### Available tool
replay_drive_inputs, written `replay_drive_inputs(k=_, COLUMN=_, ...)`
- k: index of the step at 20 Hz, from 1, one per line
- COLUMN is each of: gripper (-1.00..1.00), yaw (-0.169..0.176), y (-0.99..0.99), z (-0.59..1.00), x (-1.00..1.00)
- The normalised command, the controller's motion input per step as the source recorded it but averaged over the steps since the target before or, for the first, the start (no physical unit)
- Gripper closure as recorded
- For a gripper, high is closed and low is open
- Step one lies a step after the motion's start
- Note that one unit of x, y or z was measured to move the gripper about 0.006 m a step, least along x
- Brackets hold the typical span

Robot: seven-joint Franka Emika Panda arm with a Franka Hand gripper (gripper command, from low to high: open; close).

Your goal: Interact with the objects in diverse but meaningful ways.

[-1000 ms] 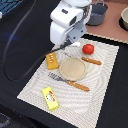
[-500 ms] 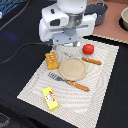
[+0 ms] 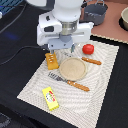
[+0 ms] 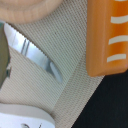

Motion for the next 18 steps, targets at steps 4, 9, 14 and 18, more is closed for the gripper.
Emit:
replay_drive_inputs(k=4, gripper=-1.00, yaw=0.000, y=-0.04, z=-0.11, x=-0.61)
replay_drive_inputs(k=9, gripper=-1.00, yaw=0.000, y=-0.03, z=-0.22, x=-0.49)
replay_drive_inputs(k=14, gripper=-1.00, yaw=0.000, y=-0.06, z=-0.23, x=-0.61)
replay_drive_inputs(k=18, gripper=-1.00, yaw=0.000, y=-0.13, z=-0.38, x=-0.61)
